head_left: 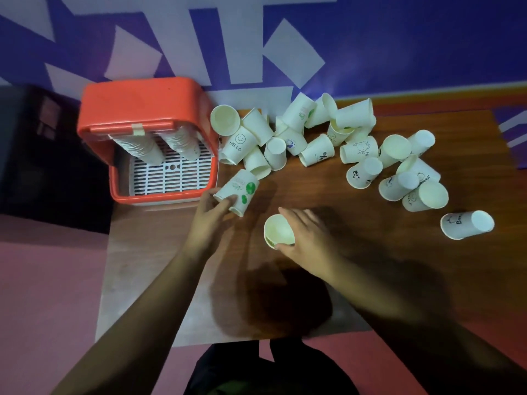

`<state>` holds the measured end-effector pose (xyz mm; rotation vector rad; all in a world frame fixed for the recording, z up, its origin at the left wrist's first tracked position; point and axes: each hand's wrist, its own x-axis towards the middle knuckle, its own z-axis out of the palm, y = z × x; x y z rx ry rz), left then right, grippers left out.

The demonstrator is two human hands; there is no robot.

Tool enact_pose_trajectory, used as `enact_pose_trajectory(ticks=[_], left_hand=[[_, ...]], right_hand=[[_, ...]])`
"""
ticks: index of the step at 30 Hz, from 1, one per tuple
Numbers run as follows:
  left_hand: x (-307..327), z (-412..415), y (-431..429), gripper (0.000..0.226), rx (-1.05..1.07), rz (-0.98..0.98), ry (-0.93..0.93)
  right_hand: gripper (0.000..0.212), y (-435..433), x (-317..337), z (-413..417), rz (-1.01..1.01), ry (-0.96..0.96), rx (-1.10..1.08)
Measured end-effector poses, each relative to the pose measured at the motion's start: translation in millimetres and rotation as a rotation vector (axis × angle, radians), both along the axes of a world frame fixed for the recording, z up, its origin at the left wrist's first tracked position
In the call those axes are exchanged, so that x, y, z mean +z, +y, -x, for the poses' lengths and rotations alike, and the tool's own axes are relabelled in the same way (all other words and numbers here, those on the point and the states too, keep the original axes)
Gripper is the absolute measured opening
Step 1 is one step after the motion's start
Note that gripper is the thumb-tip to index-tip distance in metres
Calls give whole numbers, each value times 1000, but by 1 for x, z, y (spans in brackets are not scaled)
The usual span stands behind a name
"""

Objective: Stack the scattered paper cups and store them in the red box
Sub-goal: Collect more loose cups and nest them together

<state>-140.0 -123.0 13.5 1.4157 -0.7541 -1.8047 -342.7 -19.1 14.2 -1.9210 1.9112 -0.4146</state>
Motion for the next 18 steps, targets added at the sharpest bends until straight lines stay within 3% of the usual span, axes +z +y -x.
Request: enact_pose_trajectory(ticks=[3,6,9,12,18], left_hand=[[6,-7,5,45,-33,88,-56],[17,-10,11,70,-212,241,-207],[21,-3,23,57,-415,438,-296],[14,6,34,65,-601,590,-444],[-12,37,49,71,-832,834,-707]], right_hand=[[83,4,-18,-8,-72,32,-7],[89,12,-29,-12,-126,-13,-32],[92,19,-31,-10,-149,-114,-112],[93,28,-28,4,-192,-193,-212],[69,43,-22,51,-251,-149,-377]])
